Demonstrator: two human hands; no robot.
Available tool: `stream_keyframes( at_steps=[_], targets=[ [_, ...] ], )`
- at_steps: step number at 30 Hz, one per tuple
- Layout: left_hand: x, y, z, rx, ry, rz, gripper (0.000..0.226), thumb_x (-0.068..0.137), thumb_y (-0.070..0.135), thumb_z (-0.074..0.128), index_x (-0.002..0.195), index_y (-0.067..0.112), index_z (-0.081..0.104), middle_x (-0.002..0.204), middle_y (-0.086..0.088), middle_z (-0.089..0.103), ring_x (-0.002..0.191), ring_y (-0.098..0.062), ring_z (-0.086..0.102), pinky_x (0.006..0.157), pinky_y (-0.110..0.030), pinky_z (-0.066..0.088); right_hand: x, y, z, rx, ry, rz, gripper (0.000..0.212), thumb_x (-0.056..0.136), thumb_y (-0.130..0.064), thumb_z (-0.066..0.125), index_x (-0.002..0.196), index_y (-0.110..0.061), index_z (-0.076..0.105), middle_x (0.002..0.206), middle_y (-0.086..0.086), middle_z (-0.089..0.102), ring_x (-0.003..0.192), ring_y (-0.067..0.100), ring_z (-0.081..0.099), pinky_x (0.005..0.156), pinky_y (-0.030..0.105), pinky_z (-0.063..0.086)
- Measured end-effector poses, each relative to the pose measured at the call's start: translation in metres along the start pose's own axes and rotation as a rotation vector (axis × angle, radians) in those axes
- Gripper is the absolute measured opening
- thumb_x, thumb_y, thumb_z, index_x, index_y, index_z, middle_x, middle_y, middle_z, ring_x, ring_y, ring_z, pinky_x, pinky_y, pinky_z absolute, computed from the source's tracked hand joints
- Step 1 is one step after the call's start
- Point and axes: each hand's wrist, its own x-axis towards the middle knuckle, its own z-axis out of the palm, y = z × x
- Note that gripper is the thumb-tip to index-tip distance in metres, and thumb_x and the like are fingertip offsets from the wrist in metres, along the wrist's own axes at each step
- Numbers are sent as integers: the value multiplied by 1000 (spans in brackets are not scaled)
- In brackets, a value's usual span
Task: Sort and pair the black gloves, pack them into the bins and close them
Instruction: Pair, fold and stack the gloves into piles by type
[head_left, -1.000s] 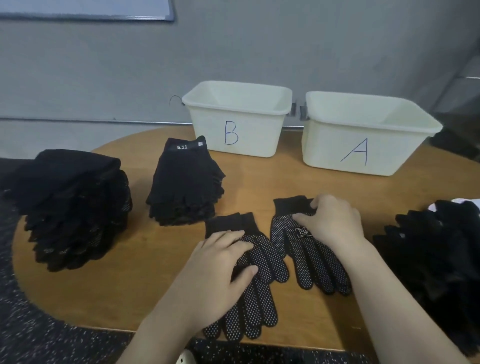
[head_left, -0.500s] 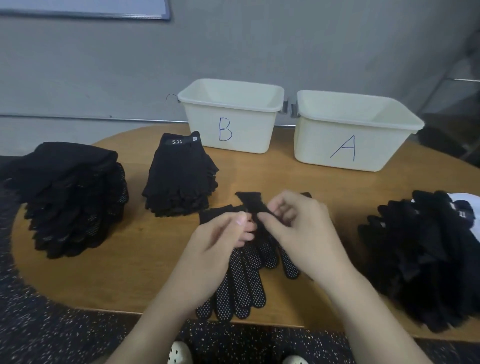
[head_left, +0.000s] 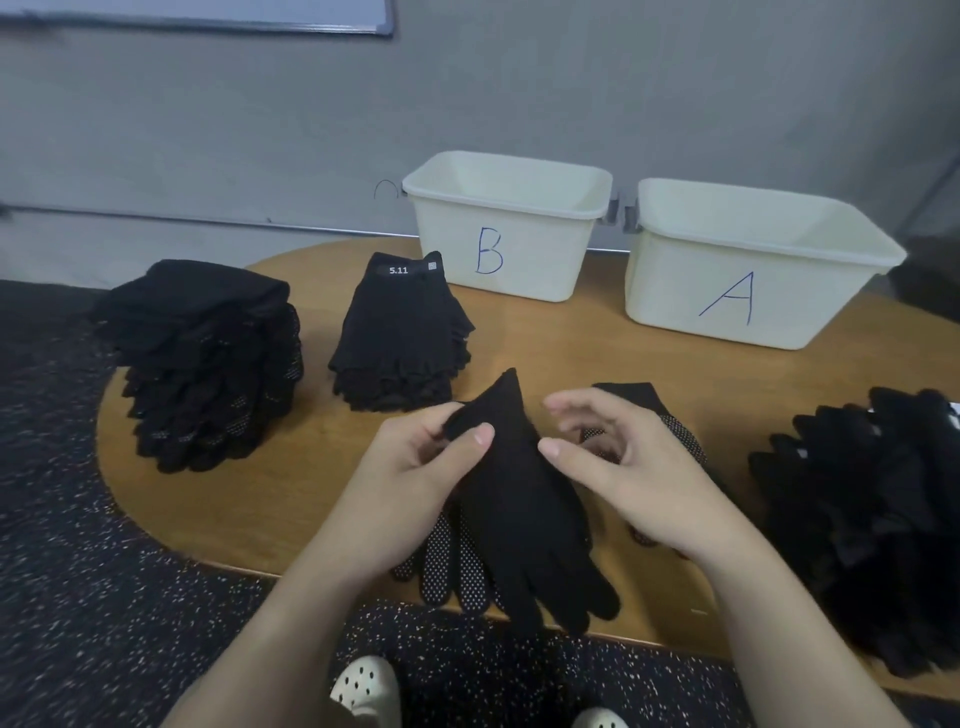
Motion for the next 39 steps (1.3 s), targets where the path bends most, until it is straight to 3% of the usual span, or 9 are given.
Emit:
stream_keyframes(
  at_steps=[3, 6, 10, 13, 17, 21, 27, 32, 39],
  targets=[
    [-2, 2, -5, -85, -23, -27, 22, 103, 29, 62, 106, 13, 77, 105, -11, 78, 97, -23, 75, 79, -29, 58, 3, 3, 0, 63, -166, 10, 21, 90, -26, 77, 110, -21, 73, 102, -10, 74, 99, 3, 68, 92, 21, 50],
    [-2, 2, -8, -61, 61, -48, 28, 97, 34, 64, 99, 9, 77, 98, -10, 79, 90, -19, 76, 72, -23, 57, 4, 2, 3, 102, -246, -1, 19, 93, -22, 76, 94, -5, 68, 90, 19, 68, 85, 16, 63, 85, 36, 50],
    [2, -5, -20, 118, 103, -215, 29, 95, 40, 69, 87, 13, 75, 91, -4, 79, 86, -22, 76, 68, -36, 59, 8, 4, 12, 90, -203, 48, 26, 90, -24, 79, 69, -29, 64, 69, -8, 65, 61, 7, 56, 59, 21, 48],
    [2, -11, -32, 163, 68, -340, 16, 96, 28, 73, 87, 16, 78, 91, -2, 80, 84, -19, 76, 64, -31, 59, 15, 8, 20, 56, -117, 81, 29, 89, -25, 79, 70, -25, 58, 65, -6, 56, 51, 5, 47, 49, 22, 44],
    [3, -15, -39, 199, 112, -331, 11, 94, 15, 75, 84, 17, 78, 88, -4, 80, 76, -15, 75, 57, -27, 58, 19, 11, 26, 30, -86, 113, 28, 90, -28, 79, 78, -14, 58, 64, -4, 56, 43, 4, 43, 45, 22, 40],
    [5, -18, -36, 248, 170, -302, 6, 96, 16, 72, 92, 14, 77, 88, -1, 80, 78, -15, 76, 56, -29, 58, 21, 11, 30, 66, -64, 112, 22, 90, -31, 79, 81, -18, 62, 65, -8, 58, 47, 7, 46, 45, 23, 42],
    [24, -22, -38, 439, 380, -226, 12, 93, 26, 77, 105, 22, 77, 89, 18, 72, 85, 7, 67, 71, -13, 47, 35, 14, 38, 61, 61, 133, 12, 92, -28, 77, 86, -22, 68, 69, -11, 65, 49, 5, 52, 47, 22, 43],
    [37, -30, -36, 516, 377, -276, 16, 95, 25, 76, 108, 17, 76, 87, 13, 71, 68, -3, 67, 44, -10, 46, 42, 19, 46, -141, 171, 103, 16, 92, -26, 76, 80, -29, 66, 75, -6, 71, 61, 7, 63, 52, 12, 45],
    [37, -35, -34, 609, 344, -295, 9, 95, 27, 76, 96, 27, 67, 88, 9, 70, 46, -7, 59, 37, -14, 43, 42, 22, 49, -217, 164, 140, 15, 94, -25, 74, 81, -26, 66, 70, -11, 68, 66, 13, 67, 45, 12, 44]
  ],
)
